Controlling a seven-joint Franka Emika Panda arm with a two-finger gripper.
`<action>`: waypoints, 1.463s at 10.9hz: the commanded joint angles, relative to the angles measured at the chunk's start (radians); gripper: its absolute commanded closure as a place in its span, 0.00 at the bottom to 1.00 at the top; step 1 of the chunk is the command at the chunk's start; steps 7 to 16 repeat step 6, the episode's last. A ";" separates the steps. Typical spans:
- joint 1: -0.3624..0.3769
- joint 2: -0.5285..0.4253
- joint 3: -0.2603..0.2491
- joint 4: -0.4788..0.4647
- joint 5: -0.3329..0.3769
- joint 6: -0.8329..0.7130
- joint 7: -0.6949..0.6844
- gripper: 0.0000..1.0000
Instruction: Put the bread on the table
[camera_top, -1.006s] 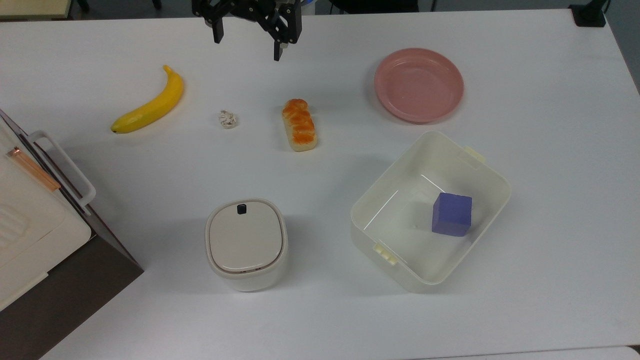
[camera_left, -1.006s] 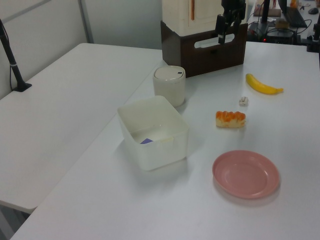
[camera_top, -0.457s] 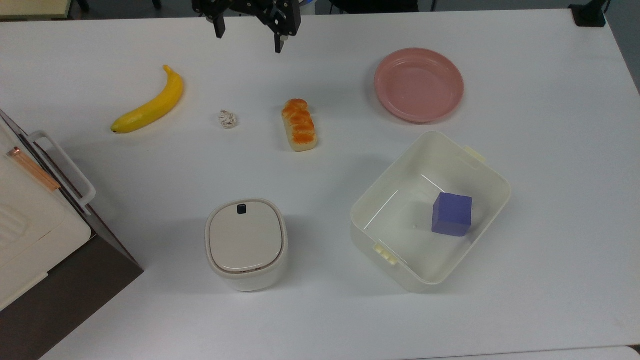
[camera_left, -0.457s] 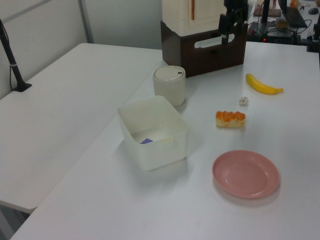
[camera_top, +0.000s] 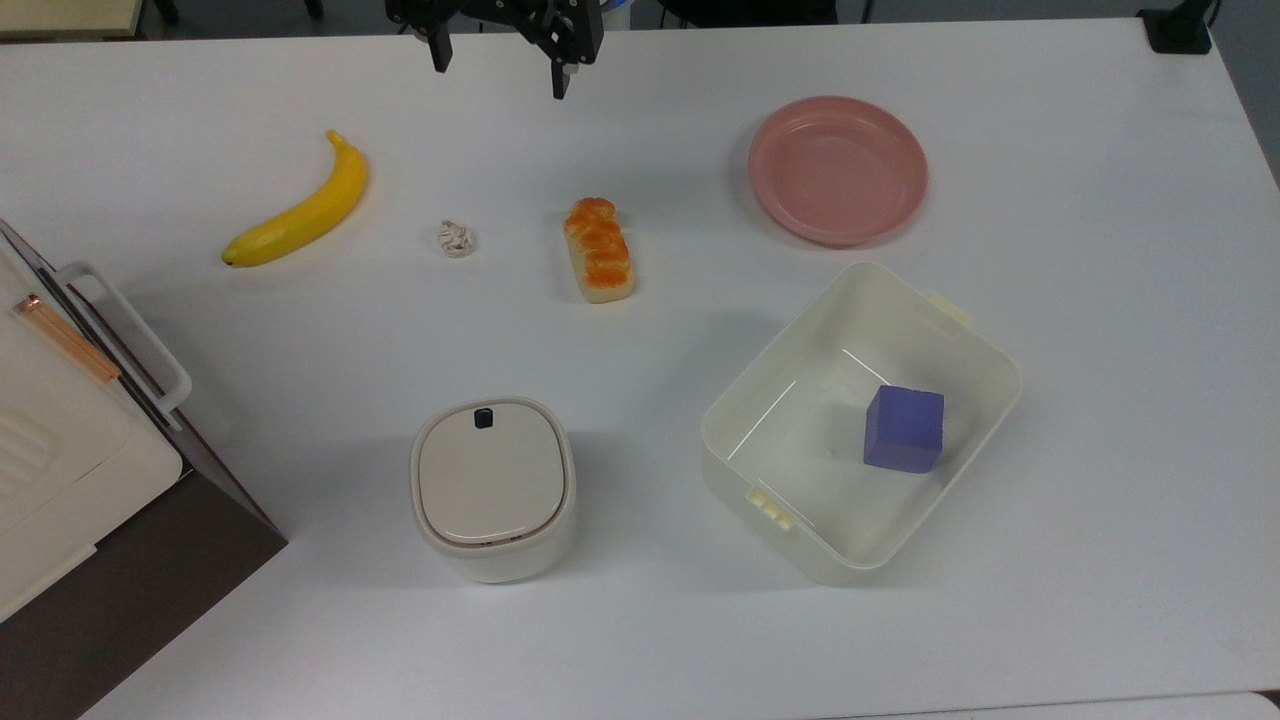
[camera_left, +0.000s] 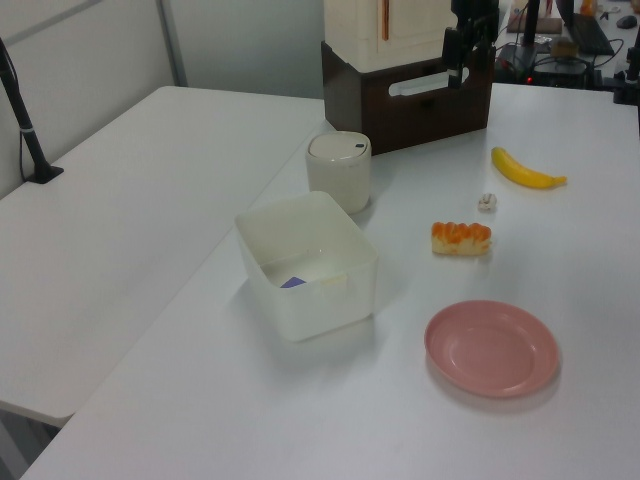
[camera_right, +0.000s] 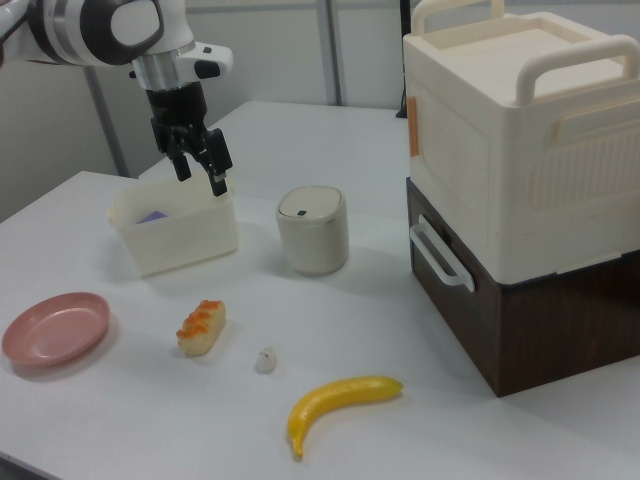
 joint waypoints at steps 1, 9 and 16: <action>0.009 -0.022 -0.006 -0.015 0.020 -0.022 -0.029 0.00; 0.014 -0.022 -0.003 -0.013 0.017 -0.046 -0.108 0.00; 0.014 -0.022 -0.003 -0.013 0.017 -0.046 -0.108 0.00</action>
